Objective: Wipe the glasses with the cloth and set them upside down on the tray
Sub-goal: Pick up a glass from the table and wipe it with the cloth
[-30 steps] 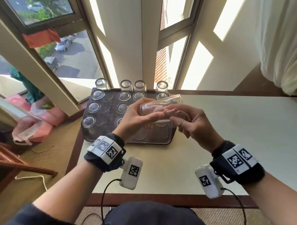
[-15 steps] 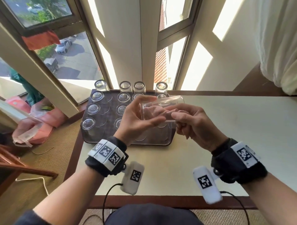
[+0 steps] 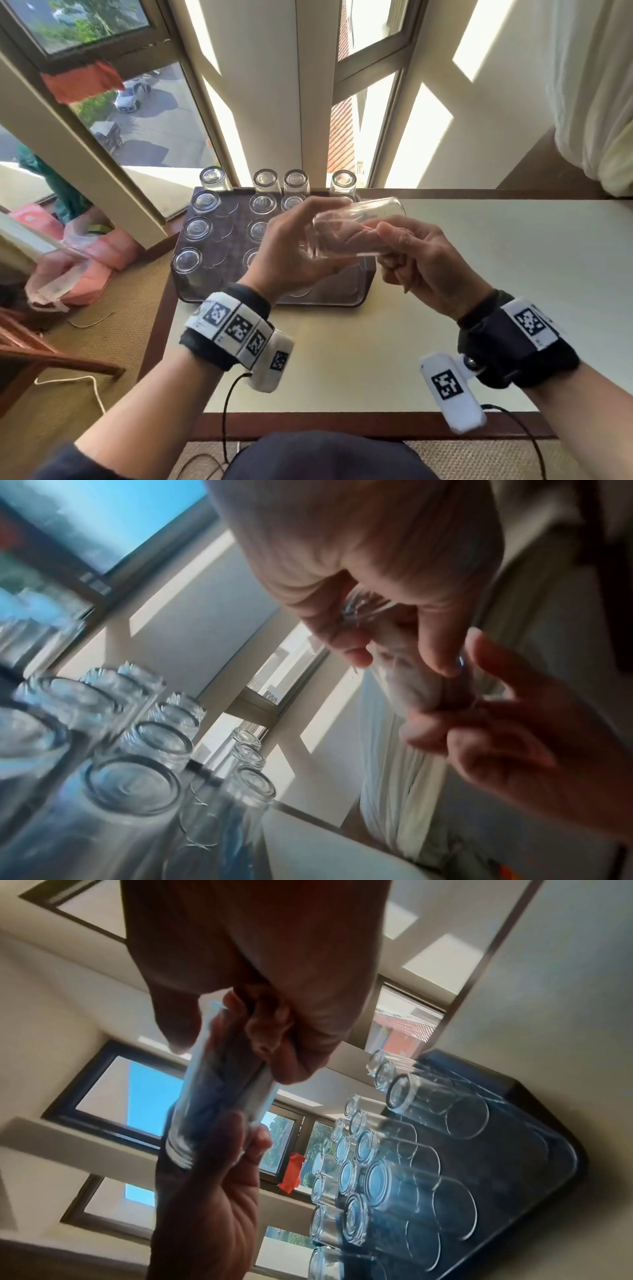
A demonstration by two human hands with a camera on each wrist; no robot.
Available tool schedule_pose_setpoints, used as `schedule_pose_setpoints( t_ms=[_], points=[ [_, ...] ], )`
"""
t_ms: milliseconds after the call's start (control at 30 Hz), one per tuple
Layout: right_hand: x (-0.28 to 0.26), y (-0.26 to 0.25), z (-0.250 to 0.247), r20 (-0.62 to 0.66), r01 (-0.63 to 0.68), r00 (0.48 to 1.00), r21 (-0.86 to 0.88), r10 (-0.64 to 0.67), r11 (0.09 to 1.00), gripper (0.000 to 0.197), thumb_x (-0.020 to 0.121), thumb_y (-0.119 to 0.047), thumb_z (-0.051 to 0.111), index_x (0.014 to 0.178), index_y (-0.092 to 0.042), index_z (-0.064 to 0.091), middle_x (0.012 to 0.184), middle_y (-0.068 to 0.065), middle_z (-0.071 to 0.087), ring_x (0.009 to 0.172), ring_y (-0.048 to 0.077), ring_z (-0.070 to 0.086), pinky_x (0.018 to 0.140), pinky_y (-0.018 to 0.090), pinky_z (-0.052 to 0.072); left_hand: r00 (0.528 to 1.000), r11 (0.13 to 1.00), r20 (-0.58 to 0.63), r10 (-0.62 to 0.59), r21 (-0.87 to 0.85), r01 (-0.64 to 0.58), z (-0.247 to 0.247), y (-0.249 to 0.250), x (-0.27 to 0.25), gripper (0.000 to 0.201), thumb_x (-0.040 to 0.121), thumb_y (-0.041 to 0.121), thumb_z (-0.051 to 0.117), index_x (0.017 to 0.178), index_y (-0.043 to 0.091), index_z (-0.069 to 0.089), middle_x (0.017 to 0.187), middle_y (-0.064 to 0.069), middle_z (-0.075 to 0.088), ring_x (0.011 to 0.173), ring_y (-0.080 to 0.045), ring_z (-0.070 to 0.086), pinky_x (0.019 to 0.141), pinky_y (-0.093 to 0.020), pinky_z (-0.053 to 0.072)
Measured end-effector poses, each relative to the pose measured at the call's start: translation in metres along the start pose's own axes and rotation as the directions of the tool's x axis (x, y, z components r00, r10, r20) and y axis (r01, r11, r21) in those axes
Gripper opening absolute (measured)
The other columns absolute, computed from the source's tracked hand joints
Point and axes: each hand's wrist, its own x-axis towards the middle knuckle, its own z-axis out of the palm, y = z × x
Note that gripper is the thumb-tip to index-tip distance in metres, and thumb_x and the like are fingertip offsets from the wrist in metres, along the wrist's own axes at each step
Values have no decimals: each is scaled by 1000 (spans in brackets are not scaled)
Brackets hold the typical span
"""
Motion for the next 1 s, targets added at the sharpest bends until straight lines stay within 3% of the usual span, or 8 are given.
schedule_pose_setpoints(
  t_ms=[100, 200, 333, 433, 633, 767, 867, 1000],
  points=[
    [-3, 0, 1, -64, 77, 995, -72, -81, 994, 47, 74, -50, 81, 103, -13, 76, 61, 5, 48, 55, 25, 35, 45, 31, 35, 971, 929, 78, -225, -284, 238, 6, -1, -1, 79, 63, 18, 92, 131, 19, 51, 122, -6, 68, 99, -21, 72, 81, -29, 59],
    [-7, -2, 8, -58, 197, 974, -256, -219, 946, 21, 88, -23, 65, 104, -10, 71, 57, -7, 58, 48, 19, 38, 41, 30, 33, 840, 597, 247, -483, -609, 522, 7, -1, 0, 76, 58, 35, 94, 123, 20, 58, 101, -4, 73, 72, -14, 69, 57, -22, 55],
    [-4, -1, 10, -39, 19, 999, -52, -21, 998, 25, 89, -20, 60, 107, -7, 70, 57, -2, 46, 52, 18, 33, 42, 25, 35, 980, 949, 55, -192, -244, 200, -2, 2, 0, 67, 66, 18, 91, 124, 10, 59, 116, -8, 71, 93, -16, 73, 79, -29, 60],
    [-6, -1, 7, -61, -38, 997, 2, 38, 999, 31, 93, -28, 64, 110, -4, 69, 58, 4, 42, 54, 22, 32, 42, 25, 38, 994, 992, 65, 88, 87, -94, -2, -9, -3, 74, 66, 24, 90, 130, 16, 54, 125, -1, 65, 104, -9, 68, 89, -21, 56],
    [-7, -2, 13, -70, 185, 975, -257, -209, 948, 22, 86, -24, 66, 101, -8, 71, 54, -4, 59, 40, 22, 39, 37, 25, 38, 818, 598, 239, -523, -581, 552, 7, -1, -6, 84, 57, 53, 91, 125, 18, 57, 100, -3, 73, 70, -14, 66, 57, -27, 55],
    [-6, 4, 4, 13, -32, 999, -110, 33, 993, 46, 74, -48, 80, 102, -12, 75, 63, 14, 48, 51, 23, 32, 42, 28, 35, 988, 976, 31, -149, -156, 152, 2, -3, -13, 63, 68, 19, 92, 121, 5, 62, 107, -6, 73, 88, -13, 71, 78, -21, 57],
    [-8, 8, 3, 29, -72, 997, -42, 73, 997, 58, 67, -59, 81, 103, -14, 77, 66, 13, 43, 52, 20, 32, 41, 25, 36, 976, 953, 106, 189, 222, -209, -2, -15, -16, 73, 66, 25, 92, 126, 10, 54, 120, -6, 63, 105, -9, 62, 94, -10, 47],
    [-3, 15, 11, -98, 89, 990, -92, -98, 992, 27, 85, -32, 68, 101, -10, 75, 56, 6, 56, 38, 12, 35, 40, 25, 32, 920, 863, 110, -375, -321, 390, 4, -12, -19, 85, 59, 56, 89, 128, 29, 46, 112, -2, 70, 90, -14, 71, 72, -26, 59]
  ],
)
